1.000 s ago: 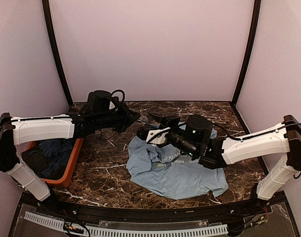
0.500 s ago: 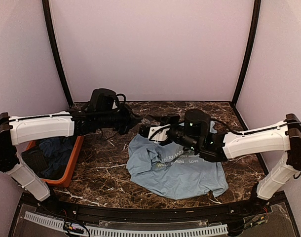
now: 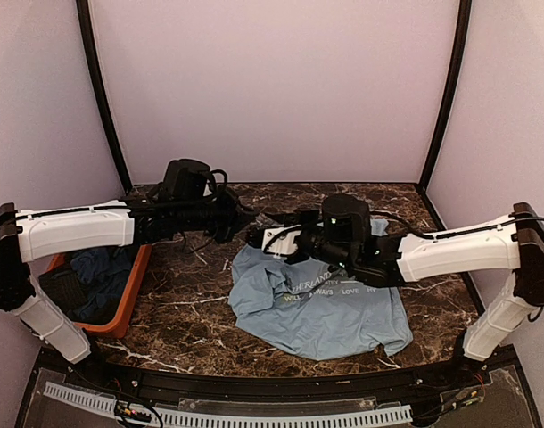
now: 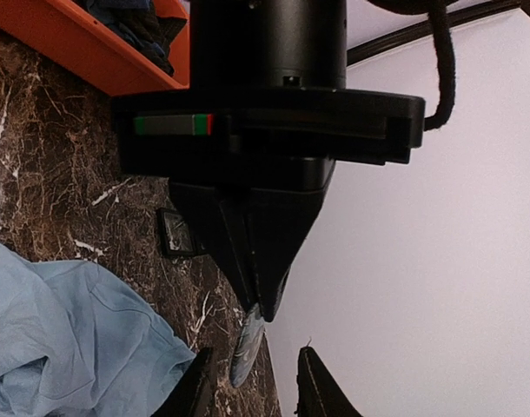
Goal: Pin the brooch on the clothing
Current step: Pass from the left arm to the right
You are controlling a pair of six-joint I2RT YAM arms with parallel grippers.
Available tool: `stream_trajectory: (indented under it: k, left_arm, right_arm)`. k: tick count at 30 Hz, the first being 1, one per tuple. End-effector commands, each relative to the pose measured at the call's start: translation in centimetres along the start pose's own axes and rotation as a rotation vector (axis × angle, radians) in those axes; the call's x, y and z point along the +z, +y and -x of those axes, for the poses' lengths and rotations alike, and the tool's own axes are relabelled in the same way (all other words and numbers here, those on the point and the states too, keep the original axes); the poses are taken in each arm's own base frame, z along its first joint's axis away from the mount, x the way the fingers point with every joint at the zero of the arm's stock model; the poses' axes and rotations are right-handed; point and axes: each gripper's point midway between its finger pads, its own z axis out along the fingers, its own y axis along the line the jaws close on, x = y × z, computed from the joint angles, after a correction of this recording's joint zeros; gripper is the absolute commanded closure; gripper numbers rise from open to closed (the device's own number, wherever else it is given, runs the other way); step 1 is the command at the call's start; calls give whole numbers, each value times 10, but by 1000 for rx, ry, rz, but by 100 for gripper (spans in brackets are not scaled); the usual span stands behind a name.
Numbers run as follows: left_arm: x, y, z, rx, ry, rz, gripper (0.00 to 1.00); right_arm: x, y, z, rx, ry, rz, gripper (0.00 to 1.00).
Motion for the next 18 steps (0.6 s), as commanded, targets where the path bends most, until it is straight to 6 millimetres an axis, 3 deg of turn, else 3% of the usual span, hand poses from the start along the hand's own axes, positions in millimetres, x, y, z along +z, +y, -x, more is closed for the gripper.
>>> stream_trajectory:
  k: [1, 13, 18]
  left_arm:
    - [-1, -7, -2, -4, 7, -12, 99]
    - [6, 1, -6, -20, 25, -12, 99]
    - [9, 2, -7, -25, 36, -20, 99]
  right_arm:
    - [10, -3, -14, 20, 72, -31, 75]
    - [16, -8, -24, 36, 110, -77, 80]
    - [21, -5, -27, 40, 124, -70, 88]
